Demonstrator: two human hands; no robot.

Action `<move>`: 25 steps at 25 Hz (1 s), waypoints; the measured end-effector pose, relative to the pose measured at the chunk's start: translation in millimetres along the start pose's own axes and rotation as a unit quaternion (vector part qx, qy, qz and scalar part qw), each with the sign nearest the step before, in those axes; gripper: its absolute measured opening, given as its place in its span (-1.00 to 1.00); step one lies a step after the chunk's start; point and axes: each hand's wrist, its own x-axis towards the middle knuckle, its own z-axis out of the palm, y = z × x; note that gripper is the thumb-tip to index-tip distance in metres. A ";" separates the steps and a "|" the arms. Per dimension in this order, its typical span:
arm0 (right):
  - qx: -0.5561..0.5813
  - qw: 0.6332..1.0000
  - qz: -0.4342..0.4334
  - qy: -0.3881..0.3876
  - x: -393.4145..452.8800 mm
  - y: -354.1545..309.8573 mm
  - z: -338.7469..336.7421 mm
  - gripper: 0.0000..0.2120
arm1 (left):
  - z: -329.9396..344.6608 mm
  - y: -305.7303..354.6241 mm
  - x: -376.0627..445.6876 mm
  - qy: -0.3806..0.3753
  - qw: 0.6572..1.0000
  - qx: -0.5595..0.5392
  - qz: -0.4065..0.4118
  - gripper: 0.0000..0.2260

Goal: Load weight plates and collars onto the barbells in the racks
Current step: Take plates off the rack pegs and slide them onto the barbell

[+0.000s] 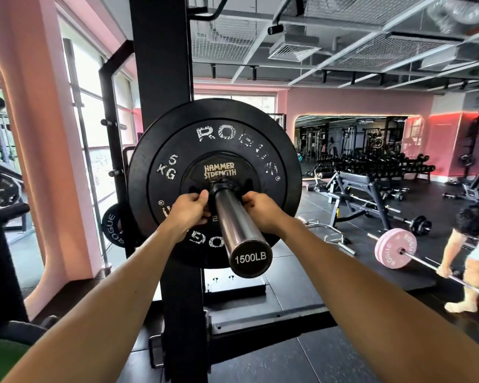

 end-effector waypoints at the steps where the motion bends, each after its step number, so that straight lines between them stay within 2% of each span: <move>1: 0.004 1.000 0.002 0.000 0.4 0.5 2.4 -0.70 | -0.1 0.9 0.0 0.005 1.000 0.001 0.002 -0.72; 6: 0.047 0.999 -0.004 0.004 -7.7 -1.4 4.4 -0.80 | 0.7 6.3 3.1 0.025 0.999 0.024 0.006 -0.72; 11: 0.016 1.000 -0.001 -0.027 -9.3 1.7 -2.2 -0.74 | -1.1 14.6 7.0 0.016 1.000 -0.001 0.009 -0.74; 13: -0.016 1.000 0.007 0.003 -5.3 -1.5 -8.9 -0.68 | -1.4 16.7 7.0 0.017 1.000 0.008 0.009 -0.72; 16: 0.029 0.997 0.005 0.075 2.8 -12.9 -16.9 -0.57 | 4.8 19.6 4.7 0.026 0.997 0.063 0.031 -0.70; 18: 0.053 0.996 -0.008 0.068 6.2 -19.4 -18.2 -0.55 | 8.4 24.8 3.4 0.025 0.997 0.065 0.030 -0.70; 21: 0.044 0.997 -0.003 0.063 5.7 -22.4 -18.5 -0.58 | 8.3 29.8 8.1 -0.006 0.997 0.081 0.014 -0.72; 24: 0.038 0.997 0.006 0.073 7.3 -26.8 -21.6 -0.70 | 12.4 35.8 3.8 -0.067 0.996 0.028 -0.046 -0.73; 25: 0.025 0.997 0.010 0.070 8.7 -30.9 -23.5 -0.66 | 14.7 37.5 3.1 -0.076 0.995 0.012 -0.060 -0.71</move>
